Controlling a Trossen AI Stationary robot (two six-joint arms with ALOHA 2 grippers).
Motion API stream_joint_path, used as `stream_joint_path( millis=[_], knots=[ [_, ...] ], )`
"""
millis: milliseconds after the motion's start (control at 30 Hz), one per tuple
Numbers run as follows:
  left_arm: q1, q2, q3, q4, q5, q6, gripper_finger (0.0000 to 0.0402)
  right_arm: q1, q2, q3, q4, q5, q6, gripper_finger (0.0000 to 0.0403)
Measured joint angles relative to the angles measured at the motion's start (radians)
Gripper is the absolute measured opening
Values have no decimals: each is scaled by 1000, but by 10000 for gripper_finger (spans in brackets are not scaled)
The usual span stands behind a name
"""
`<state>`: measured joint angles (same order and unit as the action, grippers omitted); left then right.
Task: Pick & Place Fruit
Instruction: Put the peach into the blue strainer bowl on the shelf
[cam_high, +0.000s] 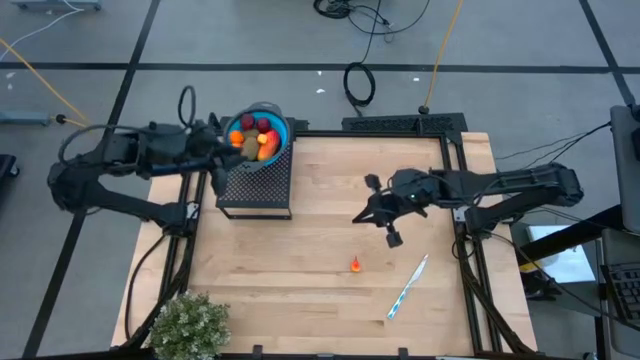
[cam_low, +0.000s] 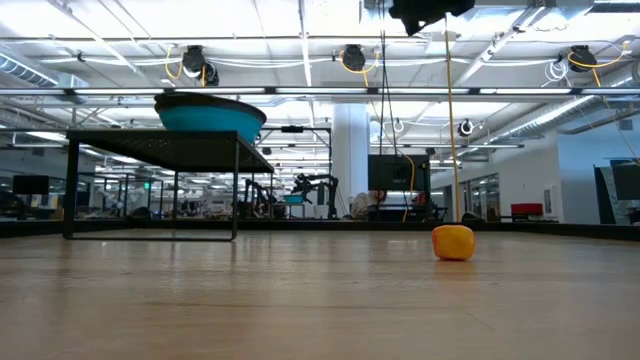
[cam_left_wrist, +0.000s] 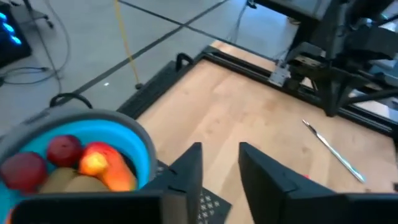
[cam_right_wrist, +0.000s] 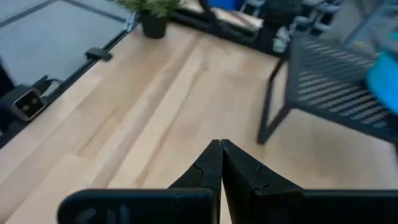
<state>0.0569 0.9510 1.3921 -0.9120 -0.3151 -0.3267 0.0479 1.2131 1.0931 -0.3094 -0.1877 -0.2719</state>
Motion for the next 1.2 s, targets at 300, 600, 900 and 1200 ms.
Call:
stream_joint_path(
  millis=[300,600,900,1200],
  knots=[
    [-159,-103,-241,257,-1,-20,5,31,82,0,-2,-79,-44,0],
    [-243,-189,-457,473,32,-15,5,101,180,0,-12,-144,-169,0],
    [-250,-196,-637,729,185,37,6,121,304,0,-34,-235,-248,0],
    [-247,-280,-709,751,173,63,3,121,368,0,-64,-234,-373,0]
  ],
)
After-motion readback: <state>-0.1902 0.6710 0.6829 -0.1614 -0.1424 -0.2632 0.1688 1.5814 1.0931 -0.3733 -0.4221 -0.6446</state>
